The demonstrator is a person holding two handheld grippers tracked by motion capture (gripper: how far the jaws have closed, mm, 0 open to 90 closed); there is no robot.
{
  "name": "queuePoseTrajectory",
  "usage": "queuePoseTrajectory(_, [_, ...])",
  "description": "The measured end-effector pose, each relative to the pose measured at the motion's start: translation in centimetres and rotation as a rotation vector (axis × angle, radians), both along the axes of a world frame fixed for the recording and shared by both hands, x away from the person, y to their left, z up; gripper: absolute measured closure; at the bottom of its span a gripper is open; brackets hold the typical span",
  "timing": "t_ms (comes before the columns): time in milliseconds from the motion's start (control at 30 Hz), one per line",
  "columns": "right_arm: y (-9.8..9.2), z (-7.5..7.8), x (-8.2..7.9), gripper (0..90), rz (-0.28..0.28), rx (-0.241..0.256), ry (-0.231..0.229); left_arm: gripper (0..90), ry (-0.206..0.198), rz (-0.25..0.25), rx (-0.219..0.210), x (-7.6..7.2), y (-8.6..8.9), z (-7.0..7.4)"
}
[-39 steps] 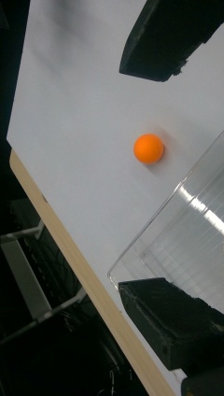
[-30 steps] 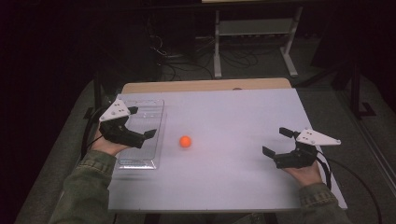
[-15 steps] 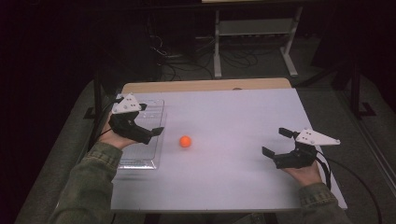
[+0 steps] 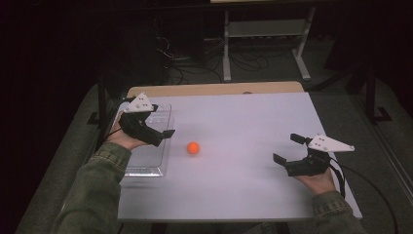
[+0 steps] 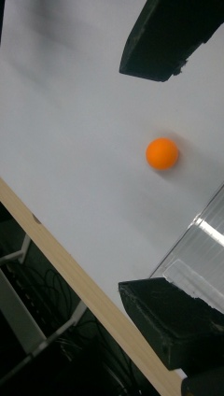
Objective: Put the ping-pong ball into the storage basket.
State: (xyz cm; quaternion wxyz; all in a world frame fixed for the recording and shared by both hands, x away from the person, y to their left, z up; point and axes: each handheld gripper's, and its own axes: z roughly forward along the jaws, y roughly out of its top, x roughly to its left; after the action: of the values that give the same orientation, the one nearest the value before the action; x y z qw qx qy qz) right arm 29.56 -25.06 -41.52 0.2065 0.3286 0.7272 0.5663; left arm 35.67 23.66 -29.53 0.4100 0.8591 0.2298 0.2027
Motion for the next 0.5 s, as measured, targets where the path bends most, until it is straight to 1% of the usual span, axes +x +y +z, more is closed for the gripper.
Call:
queuePoseTrajectory(167, [0.0,0.0,0.0,0.0,0.001,-0.001,0.000,0.0,0.004,-0.011,0.011,0.4,-0.5,0.0])
queuePoseTrajectory(233, [0.0,0.0,0.0,0.0,0.003,-0.002,0.002,0.0,0.007,-0.017,0.027,0.6,-0.7,0.0])
queuePoseTrajectory(500, [0.1,-0.1,0.0,0.0,0.008,-0.006,0.003,0.0,0.024,-0.034,0.051,1.4,-1.5,-0.2])
